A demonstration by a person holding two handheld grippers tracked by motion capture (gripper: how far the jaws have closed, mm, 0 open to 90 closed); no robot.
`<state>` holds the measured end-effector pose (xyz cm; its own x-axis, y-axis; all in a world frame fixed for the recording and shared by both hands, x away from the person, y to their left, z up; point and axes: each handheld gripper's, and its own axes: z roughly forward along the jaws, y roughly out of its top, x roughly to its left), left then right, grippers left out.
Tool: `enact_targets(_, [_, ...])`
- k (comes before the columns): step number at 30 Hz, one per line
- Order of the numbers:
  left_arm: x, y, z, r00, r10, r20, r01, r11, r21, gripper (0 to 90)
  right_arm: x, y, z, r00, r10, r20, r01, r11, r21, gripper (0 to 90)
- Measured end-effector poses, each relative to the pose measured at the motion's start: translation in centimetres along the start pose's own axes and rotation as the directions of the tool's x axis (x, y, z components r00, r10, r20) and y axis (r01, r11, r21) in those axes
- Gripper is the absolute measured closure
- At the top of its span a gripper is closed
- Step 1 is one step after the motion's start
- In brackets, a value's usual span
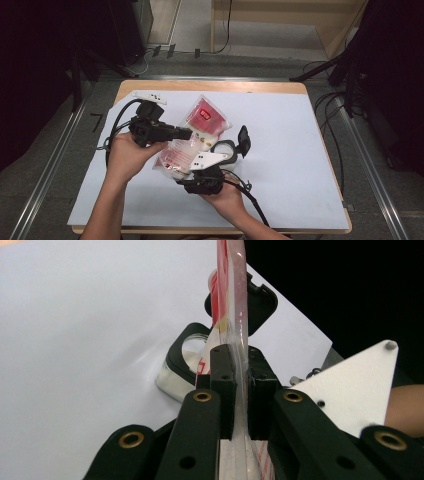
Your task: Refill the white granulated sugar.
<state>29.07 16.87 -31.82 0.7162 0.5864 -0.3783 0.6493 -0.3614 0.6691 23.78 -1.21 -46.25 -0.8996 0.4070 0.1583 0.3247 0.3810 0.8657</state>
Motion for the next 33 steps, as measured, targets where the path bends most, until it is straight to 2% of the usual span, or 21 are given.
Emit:
enact_targets(3, [0.1,-0.1,-0.3,1.0,-0.001,0.005,0.001,0.9999,-0.011,86.7,-0.3,0.0,-0.1,0.9999,0.011,-0.001,-0.011,1.0,-0.014,58.1])
enact_targets(9, [0.1,-0.3,-0.6,0.9996,0.028,-0.006,-0.028,0.9996,-0.006,86.9,-0.7,-0.1,-0.1,0.9996,0.023,0.017,-0.023,1.0,-0.009,56.8])
enact_targets(10, [0.1,-0.4,-0.6,0.9996,0.029,0.001,-0.029,0.9996,-0.008,86.9,-0.8,-0.1,-0.1,0.9993,0.034,0.016,-0.034,0.999,-0.007,56.8])
enact_targets(13, [0.1,-0.5,-1.0,0.9994,0.034,-0.006,-0.034,0.9992,-0.019,87.2,-1.3,0.0,-0.1,0.9933,0.115,-0.002,-0.115,0.993,0.01,57.3])
enact_targets(14, [0.2,-0.5,-1.1,0.9994,0.034,-0.009,-0.035,0.9991,-0.023,87.2,-1.3,0.0,-0.1,0.9927,0.121,0.0,-0.121,0.993,0.012,57.5])
enact_targets(17, [0.2,-0.7,-1.3,0.999,0.044,-0.009,-0.044,0.9987,-0.026,87.3,-1.4,0.2,-0.2,0.9939,0.109,0.02,-0.109,0.994,0.02,57.4])
enact_targets(22, [0.0,-0.8,-1.5,0.9983,0.058,-0.006,-0.059,0.9979,-0.028,87.4,-1.9,0.3,-0.3,0.9924,0.116,0.041,-0.117,0.993,0.029,57.4])
enact_targets(33, [-0.2,-1.0,-1.8,0.9954,0.095,-0.003,-0.095,0.9952,-0.023,87.8,-3.2,0.3,-0.8,0.9823,0.172,0.074,-0.175,0.984,0.031,60.4])
